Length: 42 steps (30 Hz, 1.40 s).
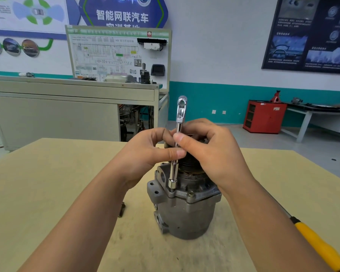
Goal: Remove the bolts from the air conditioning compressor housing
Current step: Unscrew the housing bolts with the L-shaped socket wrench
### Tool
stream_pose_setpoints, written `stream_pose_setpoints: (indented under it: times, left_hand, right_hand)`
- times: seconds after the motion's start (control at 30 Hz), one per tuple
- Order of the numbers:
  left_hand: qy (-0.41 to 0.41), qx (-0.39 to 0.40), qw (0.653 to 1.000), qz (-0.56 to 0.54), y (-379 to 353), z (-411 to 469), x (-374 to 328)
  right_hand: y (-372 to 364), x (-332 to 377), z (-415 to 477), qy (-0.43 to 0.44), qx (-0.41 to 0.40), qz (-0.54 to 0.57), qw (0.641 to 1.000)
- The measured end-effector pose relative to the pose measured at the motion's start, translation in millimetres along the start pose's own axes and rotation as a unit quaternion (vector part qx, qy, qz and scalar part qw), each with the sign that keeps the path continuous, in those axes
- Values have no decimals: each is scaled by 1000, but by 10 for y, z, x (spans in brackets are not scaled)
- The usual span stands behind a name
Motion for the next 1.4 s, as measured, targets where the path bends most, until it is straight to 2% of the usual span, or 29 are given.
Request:
stream_pose_setpoints:
  times: [0.37,0.73,0.9,1.13,1.4]
  left_hand:
    - [-16,-41,998,32,36,17,18]
    - [12,57,998,26,-24,-35,10]
    - [17,42,999,23,-10,-27,21]
    - [3,22,1000,-1,-7,-20,6]
    - [-4,-10,999,38,-2,-7,-8]
  right_hand:
    - [15,-52,-39,-39,-37,-16,998]
    - [-11,12,-1,5,5,-32,999]
    - [-23,23,-6,11,21,-25,999]
    - [3,-14,-15,1,-2,4,1000]
    - [23,-43,-42,-19,-19,-5,1000]
Point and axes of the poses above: each hand's wrist, its own z-axis towards the middle knuckle, its own y-axis out of the back of the hand, x = y × z, the point moved 8 cm from there along z, towards the middle knuckle, and after that the axes turned 14 degrees about -z, right-handed, at the moved point
